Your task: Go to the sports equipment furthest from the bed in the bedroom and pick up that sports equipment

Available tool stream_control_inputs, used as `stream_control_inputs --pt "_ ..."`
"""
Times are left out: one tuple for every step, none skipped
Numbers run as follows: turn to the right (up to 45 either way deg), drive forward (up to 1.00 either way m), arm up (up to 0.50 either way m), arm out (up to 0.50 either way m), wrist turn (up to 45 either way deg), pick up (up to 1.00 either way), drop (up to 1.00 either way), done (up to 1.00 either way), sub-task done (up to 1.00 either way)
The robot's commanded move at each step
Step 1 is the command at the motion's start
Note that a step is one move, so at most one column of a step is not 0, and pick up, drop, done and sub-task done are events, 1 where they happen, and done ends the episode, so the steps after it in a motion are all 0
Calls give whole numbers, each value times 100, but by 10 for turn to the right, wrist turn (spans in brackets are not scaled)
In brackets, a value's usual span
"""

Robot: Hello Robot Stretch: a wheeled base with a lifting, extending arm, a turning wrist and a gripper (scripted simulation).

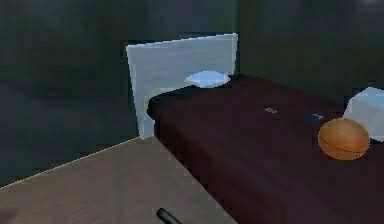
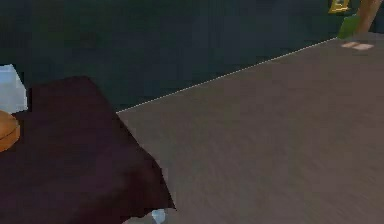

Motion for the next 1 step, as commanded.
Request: stream_control_inputs --pt "450 0 0 0 0 0 0 0 0"
